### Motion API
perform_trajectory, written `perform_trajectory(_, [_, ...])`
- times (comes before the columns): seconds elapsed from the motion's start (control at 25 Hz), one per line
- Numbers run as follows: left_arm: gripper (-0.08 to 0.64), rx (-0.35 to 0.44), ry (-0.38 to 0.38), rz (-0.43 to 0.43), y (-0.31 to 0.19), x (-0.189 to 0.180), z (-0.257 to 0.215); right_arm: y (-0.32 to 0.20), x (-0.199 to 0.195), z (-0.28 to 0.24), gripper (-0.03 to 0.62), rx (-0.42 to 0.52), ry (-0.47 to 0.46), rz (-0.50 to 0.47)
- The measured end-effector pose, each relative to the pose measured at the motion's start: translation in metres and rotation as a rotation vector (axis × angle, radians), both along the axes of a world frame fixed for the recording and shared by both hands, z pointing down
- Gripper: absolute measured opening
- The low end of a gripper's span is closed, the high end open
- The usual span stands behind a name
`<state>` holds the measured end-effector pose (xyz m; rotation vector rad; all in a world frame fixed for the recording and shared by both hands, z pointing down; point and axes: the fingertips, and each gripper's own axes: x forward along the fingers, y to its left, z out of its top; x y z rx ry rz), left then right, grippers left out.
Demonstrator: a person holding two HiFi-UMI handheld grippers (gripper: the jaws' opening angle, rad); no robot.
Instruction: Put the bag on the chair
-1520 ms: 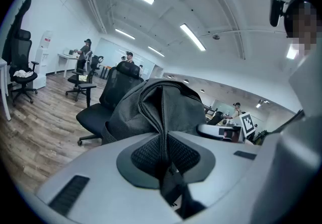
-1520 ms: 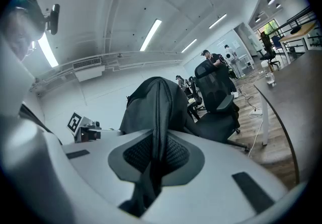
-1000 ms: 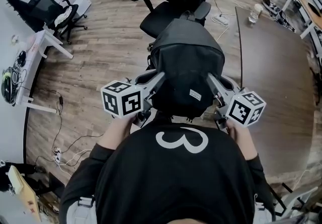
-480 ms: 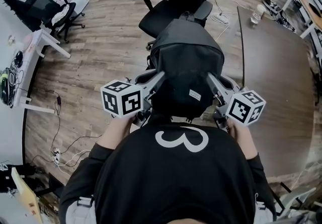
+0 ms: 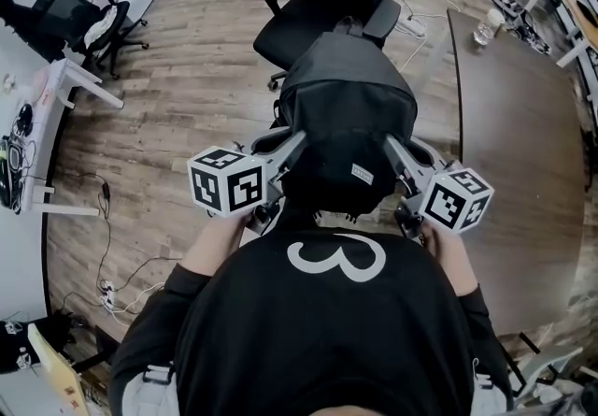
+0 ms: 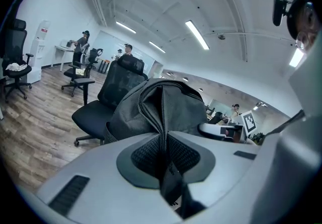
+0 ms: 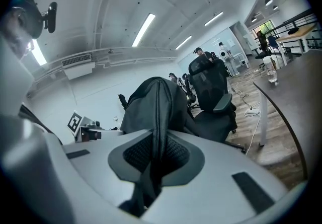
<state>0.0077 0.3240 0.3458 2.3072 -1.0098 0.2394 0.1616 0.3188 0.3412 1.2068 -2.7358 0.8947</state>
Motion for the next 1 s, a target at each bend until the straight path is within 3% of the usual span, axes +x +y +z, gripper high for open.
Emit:
perform_trajectory(0.36, [0.057, -0.06, -0.001, 0.016, -0.084, -0.034, 0.01, -0.081, -0.034, 0.009, 0.048, -0.058, -0.001, 0.023])
perform_trajectory(1.0, [0.057, -0.08, -0.008, 0.081, -0.24, -0.091, 0.012, -0.222, -0.091, 0.011, 0.048, -0.088, 0.003, 0.093])
